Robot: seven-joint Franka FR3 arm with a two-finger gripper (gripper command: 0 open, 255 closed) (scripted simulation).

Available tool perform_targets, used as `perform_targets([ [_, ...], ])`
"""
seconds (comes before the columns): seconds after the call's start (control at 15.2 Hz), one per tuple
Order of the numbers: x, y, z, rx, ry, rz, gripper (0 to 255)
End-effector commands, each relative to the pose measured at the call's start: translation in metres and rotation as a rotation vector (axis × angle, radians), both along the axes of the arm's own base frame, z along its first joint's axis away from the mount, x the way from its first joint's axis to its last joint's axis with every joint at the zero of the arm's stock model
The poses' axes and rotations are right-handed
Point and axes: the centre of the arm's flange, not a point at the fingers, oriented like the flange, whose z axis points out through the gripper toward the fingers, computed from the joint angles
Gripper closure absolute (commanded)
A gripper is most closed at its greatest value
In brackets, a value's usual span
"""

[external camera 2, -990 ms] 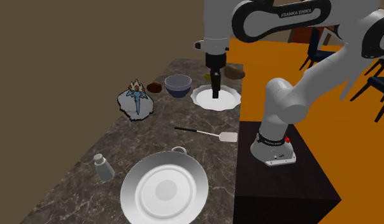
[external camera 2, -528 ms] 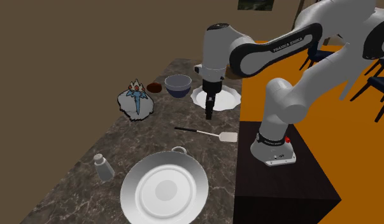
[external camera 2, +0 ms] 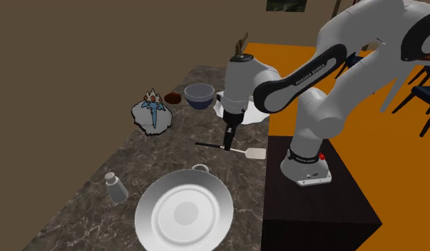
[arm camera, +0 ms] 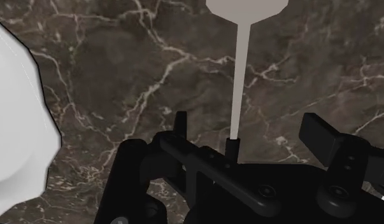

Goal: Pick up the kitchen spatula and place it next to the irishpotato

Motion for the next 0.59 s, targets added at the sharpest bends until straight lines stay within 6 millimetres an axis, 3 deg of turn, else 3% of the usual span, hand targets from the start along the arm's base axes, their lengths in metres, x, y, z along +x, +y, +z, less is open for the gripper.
perform_targets([
  [0.0, 0.000, 0.001, -0.012, 0.000, -0.001, -0.001, 0],
  [0.2, 0.001, 0.001, -0.025, 0.000, -0.001, -0.001, 0],
  [0.53, 0.001, 0.001, -0.025, 0.000, -0.001, -0.001, 0],
])
